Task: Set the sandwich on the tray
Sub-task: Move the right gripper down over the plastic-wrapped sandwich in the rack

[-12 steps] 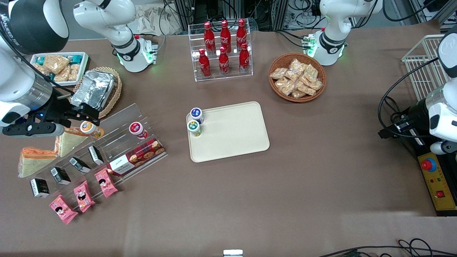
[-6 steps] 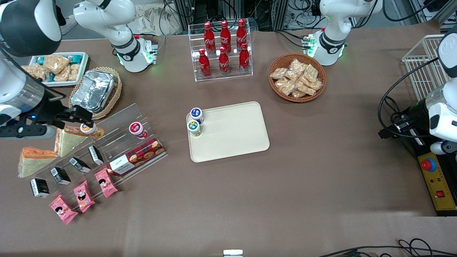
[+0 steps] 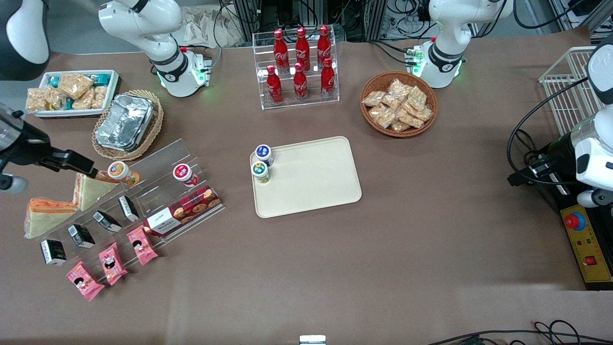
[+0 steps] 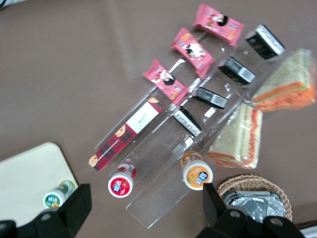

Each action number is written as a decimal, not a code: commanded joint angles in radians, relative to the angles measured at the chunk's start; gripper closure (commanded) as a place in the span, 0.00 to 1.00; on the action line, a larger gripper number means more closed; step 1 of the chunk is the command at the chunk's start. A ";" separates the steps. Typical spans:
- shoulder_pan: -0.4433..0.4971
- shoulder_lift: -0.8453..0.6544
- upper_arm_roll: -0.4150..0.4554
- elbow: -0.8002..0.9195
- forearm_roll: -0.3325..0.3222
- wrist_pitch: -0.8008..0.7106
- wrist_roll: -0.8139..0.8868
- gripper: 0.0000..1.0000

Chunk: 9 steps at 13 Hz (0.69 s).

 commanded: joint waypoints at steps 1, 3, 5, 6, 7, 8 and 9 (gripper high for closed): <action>-0.091 0.007 0.001 0.023 0.025 -0.003 0.088 0.00; -0.123 0.014 -0.006 0.020 0.022 0.011 0.224 0.00; -0.169 0.015 -0.006 0.012 0.024 0.060 0.340 0.00; -0.183 0.017 -0.006 0.011 0.022 0.085 0.426 0.00; -0.189 0.021 -0.006 0.007 0.016 0.117 0.511 0.00; -0.204 0.030 -0.006 0.004 0.012 0.135 0.533 0.00; -0.223 0.041 -0.006 0.001 0.011 0.142 0.533 0.00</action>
